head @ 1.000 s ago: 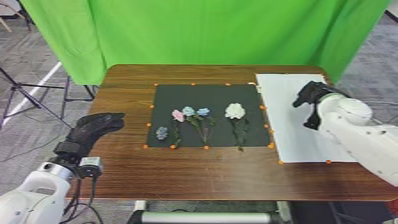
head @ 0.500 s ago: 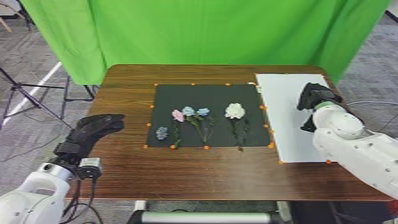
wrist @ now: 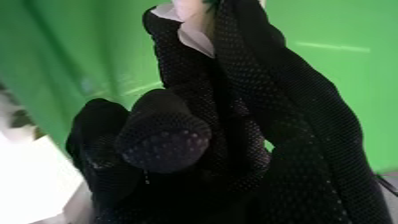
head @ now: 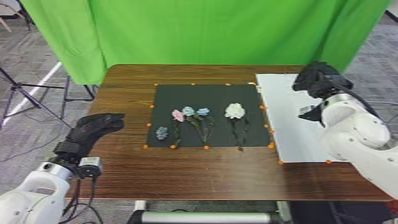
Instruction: Arrange flowers
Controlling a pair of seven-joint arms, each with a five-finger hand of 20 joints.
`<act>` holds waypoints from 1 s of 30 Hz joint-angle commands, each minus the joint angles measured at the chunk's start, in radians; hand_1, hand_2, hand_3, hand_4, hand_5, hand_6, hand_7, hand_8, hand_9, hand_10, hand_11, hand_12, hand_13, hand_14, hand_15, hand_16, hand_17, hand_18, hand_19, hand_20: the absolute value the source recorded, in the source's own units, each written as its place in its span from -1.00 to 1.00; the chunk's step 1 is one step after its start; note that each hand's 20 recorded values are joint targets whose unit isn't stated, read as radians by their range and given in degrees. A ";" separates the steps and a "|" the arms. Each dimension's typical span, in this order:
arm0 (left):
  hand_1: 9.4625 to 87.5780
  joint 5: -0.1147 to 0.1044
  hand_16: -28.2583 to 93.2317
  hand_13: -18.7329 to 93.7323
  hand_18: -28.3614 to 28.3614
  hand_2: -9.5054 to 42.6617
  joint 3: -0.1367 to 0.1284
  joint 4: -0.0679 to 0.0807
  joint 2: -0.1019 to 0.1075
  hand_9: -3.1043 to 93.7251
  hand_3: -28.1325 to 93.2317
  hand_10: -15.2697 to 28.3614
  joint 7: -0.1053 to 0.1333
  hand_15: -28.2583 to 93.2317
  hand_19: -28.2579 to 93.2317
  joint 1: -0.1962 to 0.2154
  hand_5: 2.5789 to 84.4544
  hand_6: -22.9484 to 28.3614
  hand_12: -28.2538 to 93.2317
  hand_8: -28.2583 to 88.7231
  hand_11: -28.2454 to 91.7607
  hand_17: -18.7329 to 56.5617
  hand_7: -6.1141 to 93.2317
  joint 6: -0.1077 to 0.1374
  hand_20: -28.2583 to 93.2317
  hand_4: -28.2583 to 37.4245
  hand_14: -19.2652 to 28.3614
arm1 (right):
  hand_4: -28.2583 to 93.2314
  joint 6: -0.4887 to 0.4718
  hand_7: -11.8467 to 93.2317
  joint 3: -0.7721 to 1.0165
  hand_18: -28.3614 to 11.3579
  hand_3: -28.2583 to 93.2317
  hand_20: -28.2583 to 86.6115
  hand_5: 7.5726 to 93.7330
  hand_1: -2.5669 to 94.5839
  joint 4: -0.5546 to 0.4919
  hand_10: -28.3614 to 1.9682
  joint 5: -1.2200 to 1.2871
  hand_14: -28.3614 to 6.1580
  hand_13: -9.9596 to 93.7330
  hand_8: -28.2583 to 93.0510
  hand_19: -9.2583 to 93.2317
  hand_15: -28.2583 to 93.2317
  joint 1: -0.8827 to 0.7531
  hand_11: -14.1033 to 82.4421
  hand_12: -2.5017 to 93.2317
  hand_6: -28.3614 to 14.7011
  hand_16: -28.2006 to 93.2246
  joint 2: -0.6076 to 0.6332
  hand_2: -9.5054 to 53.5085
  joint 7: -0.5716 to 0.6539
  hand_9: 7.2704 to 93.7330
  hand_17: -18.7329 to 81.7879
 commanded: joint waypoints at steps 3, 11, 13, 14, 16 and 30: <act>-0.23 0.003 -0.59 -0.04 0.47 -0.31 -0.003 -0.001 -0.003 0.03 0.41 0.38 -0.005 -0.16 -0.24 -0.001 0.14 0.00 -0.37 -0.65 -0.12 -0.49 -0.51 -0.009 -0.34 -0.53 0.60 | -0.77 -0.029 -0.50 -0.148 -0.38 0.40 0.56 0.71 0.32 -0.028 0.06 -0.018 0.47 0.85 -0.42 1.00 0.57 -0.002 -0.62 -0.21 0.32 -0.01 -0.080 -1.00 -0.044 0.78 0.55; -0.23 0.002 -0.59 -0.04 0.48 -0.31 -0.003 0.002 -0.007 0.03 0.40 0.38 -0.009 -0.16 -0.24 -0.004 0.14 0.01 -0.37 -0.65 -0.13 -0.49 -0.51 -0.013 -0.34 -0.53 0.60 | -0.77 -0.065 -0.50 -0.204 -0.39 0.40 0.56 0.71 0.32 0.000 0.07 0.001 0.46 0.85 -0.42 1.00 0.58 0.041 -0.62 -0.21 0.33 -0.01 -0.106 -1.00 -0.047 0.77 0.55; -0.23 0.002 -0.59 -0.04 0.48 -0.31 -0.004 0.000 -0.006 0.03 0.40 0.38 -0.008 -0.16 -0.24 0.000 0.14 0.01 -0.37 -0.65 -0.13 -0.50 -0.52 -0.010 -0.34 -0.52 0.60 | -0.77 -0.066 -0.50 -0.205 -0.38 0.40 0.56 0.71 0.32 0.004 0.07 0.002 0.46 0.84 -0.43 1.00 0.58 0.044 -0.62 -0.21 0.33 -0.01 -0.109 -1.00 -0.047 0.77 0.55; -0.23 0.002 -0.59 -0.04 0.48 -0.31 -0.006 -0.001 -0.008 0.03 0.40 0.38 -0.008 -0.16 -0.24 0.002 0.14 0.01 -0.37 -0.65 -0.13 -0.50 -0.52 -0.010 -0.34 -0.53 0.60 | -0.77 -0.066 -0.50 -0.204 -0.38 0.40 0.56 0.71 0.32 0.006 0.07 0.005 0.46 0.84 -0.43 1.00 0.58 0.044 -0.62 -0.21 0.33 -0.01 -0.112 -1.00 -0.047 0.77 0.55; -0.23 0.001 -0.59 -0.04 0.48 -0.31 -0.005 0.001 -0.007 0.03 0.40 0.38 -0.008 -0.16 -0.24 0.000 0.13 0.01 -0.37 -0.65 -0.12 -0.50 -0.51 -0.012 -0.34 -0.52 0.60 | -0.77 -0.070 -0.49 -0.197 -0.39 0.40 0.56 0.71 0.32 0.004 0.08 0.007 0.46 0.84 -0.42 1.00 0.58 0.038 -0.62 -0.21 0.33 -0.01 -0.110 -1.00 -0.044 0.77 0.55; -0.23 0.007 -0.59 -0.05 0.47 -0.37 -0.010 0.002 -0.011 0.02 0.41 0.38 -0.015 -0.16 -0.25 -0.001 0.13 0.02 -0.37 -0.65 -0.13 -0.50 -0.52 -0.034 -0.34 -0.51 0.60 | -0.72 -0.130 -0.53 -0.164 -0.37 0.36 0.56 0.55 0.23 -0.012 0.02 0.038 0.44 0.81 -0.40 1.00 0.58 0.012 -0.47 -0.38 0.25 -0.01 -0.101 -1.00 -0.051 0.56 0.53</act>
